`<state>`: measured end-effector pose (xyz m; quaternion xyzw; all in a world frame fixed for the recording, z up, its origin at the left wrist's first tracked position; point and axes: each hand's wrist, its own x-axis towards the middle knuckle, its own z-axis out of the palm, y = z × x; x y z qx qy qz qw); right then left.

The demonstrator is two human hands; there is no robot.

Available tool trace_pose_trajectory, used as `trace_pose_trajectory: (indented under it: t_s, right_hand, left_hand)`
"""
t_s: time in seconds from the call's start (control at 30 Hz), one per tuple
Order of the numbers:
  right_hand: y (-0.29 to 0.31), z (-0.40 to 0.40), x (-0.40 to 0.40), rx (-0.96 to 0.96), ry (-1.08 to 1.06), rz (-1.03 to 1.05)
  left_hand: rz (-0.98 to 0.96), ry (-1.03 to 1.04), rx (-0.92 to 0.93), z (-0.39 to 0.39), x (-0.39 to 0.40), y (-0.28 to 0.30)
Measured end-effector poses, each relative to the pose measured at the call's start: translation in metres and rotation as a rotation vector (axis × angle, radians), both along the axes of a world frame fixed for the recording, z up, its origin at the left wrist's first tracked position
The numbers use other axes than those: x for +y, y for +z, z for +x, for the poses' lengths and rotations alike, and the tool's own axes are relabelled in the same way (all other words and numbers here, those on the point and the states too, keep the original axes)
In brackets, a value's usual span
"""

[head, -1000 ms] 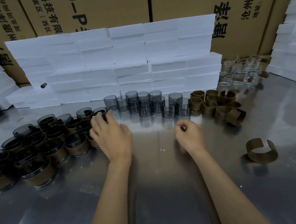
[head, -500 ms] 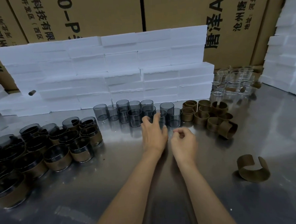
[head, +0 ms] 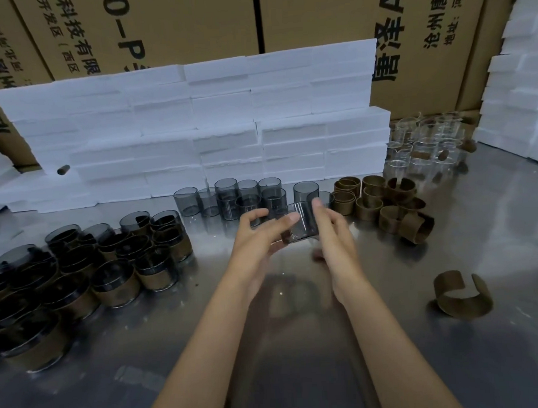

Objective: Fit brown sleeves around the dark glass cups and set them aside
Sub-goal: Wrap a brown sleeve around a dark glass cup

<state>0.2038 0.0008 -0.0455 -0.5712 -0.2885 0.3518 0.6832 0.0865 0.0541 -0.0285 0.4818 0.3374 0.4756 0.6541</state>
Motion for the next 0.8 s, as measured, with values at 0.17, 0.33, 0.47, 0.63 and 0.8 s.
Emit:
trace_pose_trajectory:
  t_s: [0.17, 0.33, 0.47, 0.63, 0.8]
  right_hand:
    - [-0.004, -0.009, -0.010, 0.009, 0.377, -0.017]
    - [-0.004, -0.022, -0.010, -0.074, 0.333, -0.101]
    - [-0.011, -0.030, -0.010, -0.180, 0.237, -0.079]
    - [-0.021, -0.031, -0.008, -0.255, 0.176, -0.015]
    - [-0.020, -0.033, -0.011, -0.284, 0.080, 0.096]
  left_hand:
    - [-0.021, -0.054, 0.006, -0.017, -0.024, -0.007]
    - [0.003, 0.006, 0.047, -0.030, -0.032, -0.014]
    - [-0.011, -0.057, 0.031, -0.037, -0.028, -0.012]
    - [0.033, 0.066, 0.059, -0.042, -0.023, -0.013]
    - [0.070, 0.140, 0.170, -0.044, -0.020, -0.007]
